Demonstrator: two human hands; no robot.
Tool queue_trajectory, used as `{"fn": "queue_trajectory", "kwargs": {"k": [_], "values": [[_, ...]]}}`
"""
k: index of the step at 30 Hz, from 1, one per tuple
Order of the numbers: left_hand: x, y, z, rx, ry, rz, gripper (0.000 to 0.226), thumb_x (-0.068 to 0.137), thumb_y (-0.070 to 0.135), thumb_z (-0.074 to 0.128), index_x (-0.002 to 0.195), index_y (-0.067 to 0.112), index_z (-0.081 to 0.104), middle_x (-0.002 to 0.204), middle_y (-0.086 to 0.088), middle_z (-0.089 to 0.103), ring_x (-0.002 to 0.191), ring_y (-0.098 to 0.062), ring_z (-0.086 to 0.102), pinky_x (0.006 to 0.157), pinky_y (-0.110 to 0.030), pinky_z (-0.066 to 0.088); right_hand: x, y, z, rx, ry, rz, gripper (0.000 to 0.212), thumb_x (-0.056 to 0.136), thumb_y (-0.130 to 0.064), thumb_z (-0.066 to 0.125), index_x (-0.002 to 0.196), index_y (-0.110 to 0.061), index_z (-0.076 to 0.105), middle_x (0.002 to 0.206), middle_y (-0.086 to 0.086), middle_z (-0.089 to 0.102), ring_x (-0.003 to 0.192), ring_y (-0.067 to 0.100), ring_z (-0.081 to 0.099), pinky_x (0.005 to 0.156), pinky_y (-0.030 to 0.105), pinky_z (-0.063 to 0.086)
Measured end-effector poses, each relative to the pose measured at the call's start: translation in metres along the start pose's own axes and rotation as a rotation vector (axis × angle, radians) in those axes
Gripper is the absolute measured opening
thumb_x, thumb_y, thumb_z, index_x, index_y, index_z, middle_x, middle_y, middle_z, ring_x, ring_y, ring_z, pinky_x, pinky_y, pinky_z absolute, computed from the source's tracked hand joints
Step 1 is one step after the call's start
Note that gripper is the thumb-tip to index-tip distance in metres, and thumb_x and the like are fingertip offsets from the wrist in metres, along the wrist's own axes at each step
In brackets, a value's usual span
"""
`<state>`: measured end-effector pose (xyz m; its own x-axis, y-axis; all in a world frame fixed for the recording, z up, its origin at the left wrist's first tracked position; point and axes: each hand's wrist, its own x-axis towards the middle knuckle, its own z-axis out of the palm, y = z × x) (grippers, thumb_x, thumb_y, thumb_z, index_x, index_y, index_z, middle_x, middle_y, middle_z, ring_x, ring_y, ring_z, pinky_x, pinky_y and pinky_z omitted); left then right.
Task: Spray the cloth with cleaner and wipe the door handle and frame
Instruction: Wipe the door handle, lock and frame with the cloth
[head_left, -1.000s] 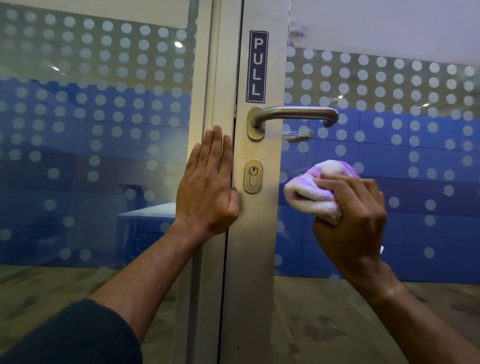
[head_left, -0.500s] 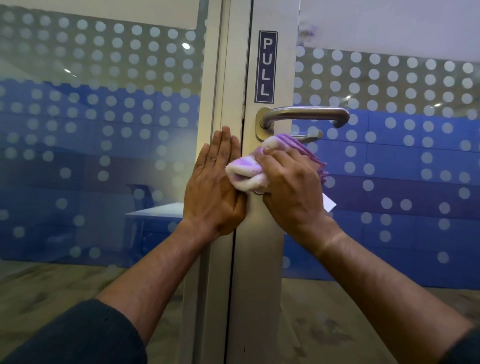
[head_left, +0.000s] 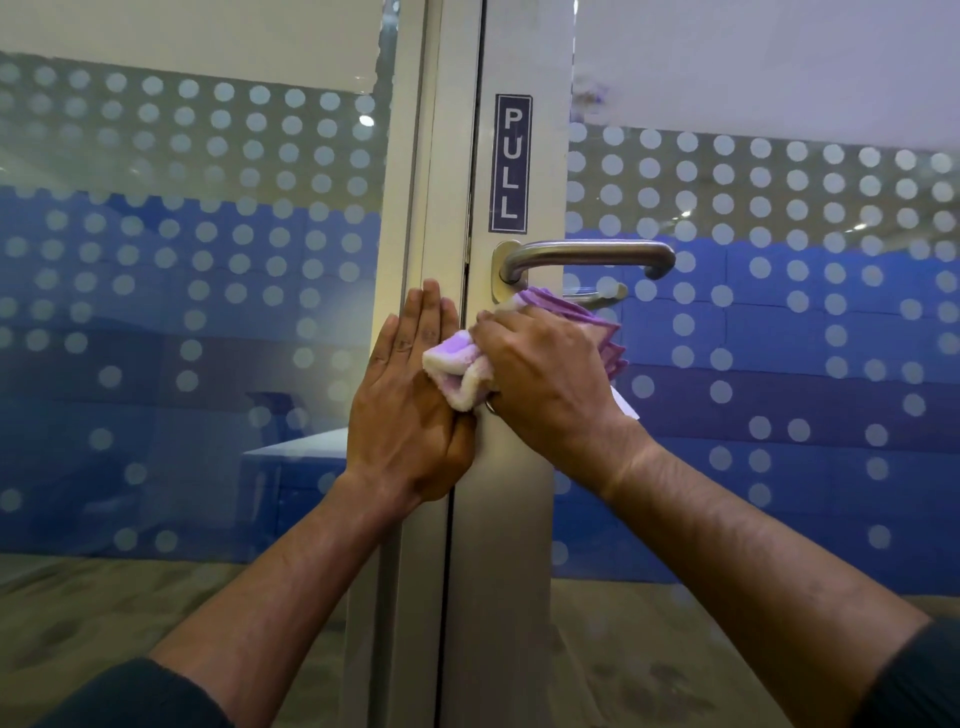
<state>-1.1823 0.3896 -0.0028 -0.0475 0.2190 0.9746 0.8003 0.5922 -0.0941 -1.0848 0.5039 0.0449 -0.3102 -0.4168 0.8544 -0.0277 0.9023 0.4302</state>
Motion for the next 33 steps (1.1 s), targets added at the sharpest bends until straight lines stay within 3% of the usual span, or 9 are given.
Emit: {"fn": "queue_trajectory", "kwargs": {"k": [4,11,14,18,20,28,33], "values": [[0.001,0.002,-0.004,-0.024,0.007,0.004,0.075,0.092,0.038,0.034,0.155,0.007,0.008,0.164,-0.012,0.001,0.153,-0.023,-0.001,0.125,-0.04,0.004,-0.006,0.001,0.0,-0.034,0.026,0.047,0.033,0.093,-0.035,0.059,0.115,-0.01,0.06,0.112,0.009,0.065,0.096,0.022,0.061,0.079,0.033,0.051],[0.0,0.002,-0.008,0.098,-0.059,0.022,0.09,0.079,0.027,0.044,0.155,0.005,0.002,0.164,-0.015,-0.007,0.152,-0.023,-0.011,0.125,-0.041,0.003,-0.016,0.018,-0.014,-0.027,0.061,0.169,0.019,0.088,-0.021,0.062,0.102,-0.008,0.065,0.097,0.011,0.067,0.086,0.023,0.062,0.069,0.031,0.048],[0.001,0.002,-0.009,0.132,-0.079,0.025,0.093,0.077,0.027,0.044,0.155,0.005,-0.002,0.163,-0.015,-0.01,0.152,-0.023,-0.014,0.125,-0.04,0.0,-0.029,0.032,-0.023,0.106,0.246,0.256,0.015,0.084,-0.012,0.062,0.097,-0.007,0.068,0.095,0.008,0.069,0.084,0.022,0.063,0.069,0.037,0.053],[0.001,0.002,-0.009,0.099,-0.074,0.025,0.093,0.078,0.029,0.042,0.155,0.005,-0.003,0.163,-0.014,-0.011,0.152,-0.023,-0.013,0.125,-0.04,0.0,-0.049,0.043,-0.034,0.204,0.596,0.343,0.013,0.081,0.001,0.063,0.09,-0.007,0.069,0.078,-0.007,0.061,0.067,0.001,0.049,0.063,0.002,0.037],[0.001,0.002,-0.009,0.095,-0.074,0.025,0.092,0.078,0.028,0.042,0.155,0.005,-0.003,0.163,-0.015,-0.011,0.152,-0.023,-0.013,0.125,-0.04,0.0,-0.049,0.045,-0.037,0.216,0.662,0.368,0.008,0.08,0.001,0.066,0.084,-0.006,0.066,0.071,-0.009,0.053,0.055,0.002,0.04,0.058,-0.002,0.033],[0.001,0.003,-0.009,0.082,-0.082,0.023,0.092,0.078,0.029,0.041,0.155,0.006,-0.005,0.163,-0.014,-0.014,0.151,-0.023,-0.015,0.125,-0.04,-0.002,-0.05,0.044,-0.033,0.318,0.63,0.4,0.008,0.083,-0.007,0.071,0.087,-0.006,0.064,0.072,-0.003,0.059,0.057,0.001,0.052,0.055,0.002,0.037],[0.0,0.003,-0.009,0.083,-0.087,0.02,0.092,0.079,0.027,0.042,0.155,0.005,-0.005,0.163,-0.014,-0.014,0.151,-0.023,-0.015,0.125,-0.04,-0.003,-0.043,0.033,-0.029,0.218,0.454,0.227,0.02,0.083,0.002,0.062,0.101,-0.004,0.068,0.089,0.008,0.07,0.077,0.022,0.065,0.064,0.031,0.053]]}}
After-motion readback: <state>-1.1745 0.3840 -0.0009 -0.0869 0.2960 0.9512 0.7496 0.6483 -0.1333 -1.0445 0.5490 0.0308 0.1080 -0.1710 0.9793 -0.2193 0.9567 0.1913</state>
